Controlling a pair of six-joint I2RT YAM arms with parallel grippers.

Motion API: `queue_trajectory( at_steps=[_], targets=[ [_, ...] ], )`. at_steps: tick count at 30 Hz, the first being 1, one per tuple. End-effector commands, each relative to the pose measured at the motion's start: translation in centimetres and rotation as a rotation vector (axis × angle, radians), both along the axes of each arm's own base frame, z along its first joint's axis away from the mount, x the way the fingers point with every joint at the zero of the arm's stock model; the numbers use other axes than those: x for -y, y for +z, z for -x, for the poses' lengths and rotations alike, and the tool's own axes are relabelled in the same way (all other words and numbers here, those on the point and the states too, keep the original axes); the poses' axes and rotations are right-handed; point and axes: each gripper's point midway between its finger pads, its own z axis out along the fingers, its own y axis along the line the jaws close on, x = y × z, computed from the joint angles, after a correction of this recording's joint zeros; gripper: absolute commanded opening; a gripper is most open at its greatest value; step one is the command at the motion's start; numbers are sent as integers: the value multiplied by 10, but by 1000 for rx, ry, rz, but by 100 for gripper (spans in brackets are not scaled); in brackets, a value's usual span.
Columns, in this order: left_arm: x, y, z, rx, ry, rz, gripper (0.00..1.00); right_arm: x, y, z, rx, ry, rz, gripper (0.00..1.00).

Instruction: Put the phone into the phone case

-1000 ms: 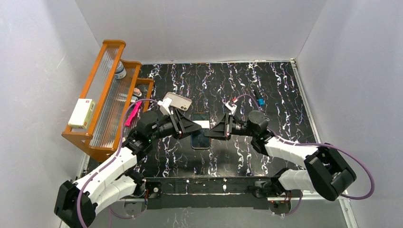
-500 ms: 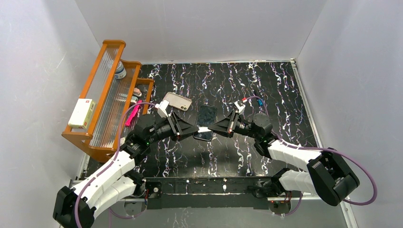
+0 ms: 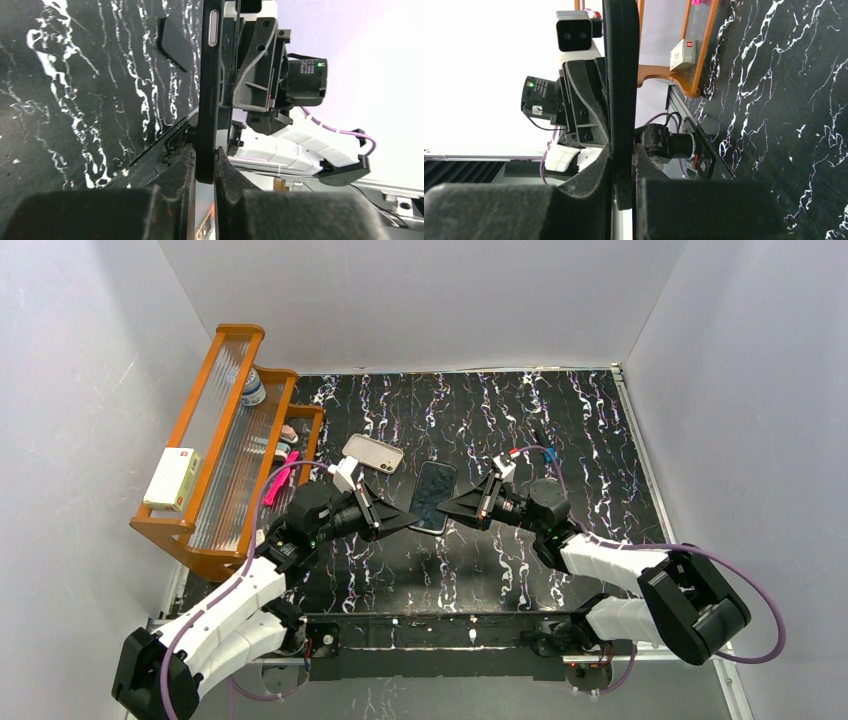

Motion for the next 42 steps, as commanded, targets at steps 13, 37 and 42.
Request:
queue_trajectory(
  at_steps=[13, 37, 42],
  targets=[
    [-18, -32, -6, -26, 30, -272, 18, -4, 20, 2, 141, 43, -25, 1],
    [-25, -39, -25, 32, 50, -410, 9, -9, 2, 26, 142, 226, 37, 1],
    [-26, -45, -28, 35, 50, -439, 3, -9, -3, 21, 148, 204, 82, 1]
  ],
)
